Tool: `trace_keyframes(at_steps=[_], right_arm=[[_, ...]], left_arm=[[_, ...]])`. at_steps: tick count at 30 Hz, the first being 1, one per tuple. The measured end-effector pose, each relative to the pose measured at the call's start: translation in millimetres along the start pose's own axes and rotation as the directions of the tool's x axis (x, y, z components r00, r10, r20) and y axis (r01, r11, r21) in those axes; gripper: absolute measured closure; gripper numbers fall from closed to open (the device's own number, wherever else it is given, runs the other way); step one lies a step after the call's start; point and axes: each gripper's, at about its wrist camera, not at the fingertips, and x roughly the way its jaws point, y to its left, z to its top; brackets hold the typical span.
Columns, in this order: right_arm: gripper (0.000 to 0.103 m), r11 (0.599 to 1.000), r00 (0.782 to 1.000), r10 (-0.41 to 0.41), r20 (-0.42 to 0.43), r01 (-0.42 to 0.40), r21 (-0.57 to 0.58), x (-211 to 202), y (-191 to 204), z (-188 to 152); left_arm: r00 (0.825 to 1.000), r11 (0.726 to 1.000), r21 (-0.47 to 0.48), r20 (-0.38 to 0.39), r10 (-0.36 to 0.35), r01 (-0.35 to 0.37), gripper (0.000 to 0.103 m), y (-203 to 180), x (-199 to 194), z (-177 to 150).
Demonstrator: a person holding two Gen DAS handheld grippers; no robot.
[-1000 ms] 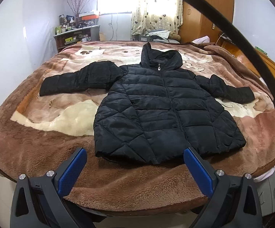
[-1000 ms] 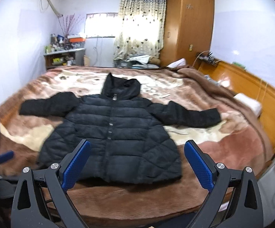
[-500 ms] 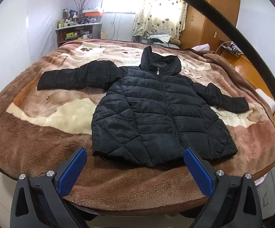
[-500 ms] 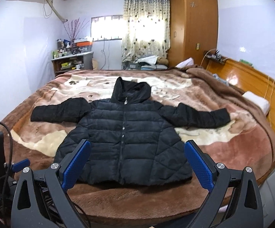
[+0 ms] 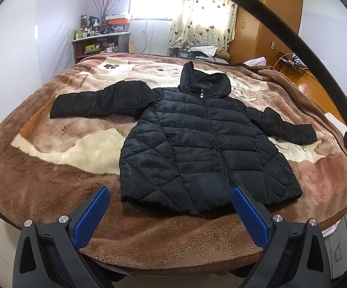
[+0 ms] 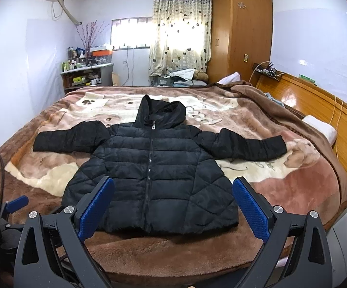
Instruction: Fold large clothes
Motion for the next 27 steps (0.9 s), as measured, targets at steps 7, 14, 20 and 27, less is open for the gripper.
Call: trace_keyframes(at_steps=[7, 14, 20, 27], right_arm=[[0.004, 1.0, 1.0, -0.005, -0.02, 0.005, -0.007, 10.4, 0.6, -4.6], [0.004, 1.0, 1.0, 0.003, -0.031, -0.003, -0.011, 16.0, 1.8, -7.0], [0.004, 1.0, 0.999, 0.006, -0.048, -0.006, -0.01, 23.0, 2.3, -9.0], [0.004, 1.0, 0.998, 0.008, -0.066, -0.008, -0.01, 29.1, 3.8, -9.6]], left_arm=[[1.0, 1.0, 0.009, 0.006, -0.003, 0.003, 0.0, -0.6, 2.0, 4.6], [1.0, 1.0, 0.026, 0.019, -0.002, 0.001, 0.0, -4.1, 0.8, 10.3], [1.0, 1.0, 0.027, 0.022, -0.01, 0.009, 0.0, -3.6, 1.4, 12.6], [1.0, 1.0, 0.03, 0.019, -0.008, 0.007, 0.0, -5.4, 4.5, 15.0]])
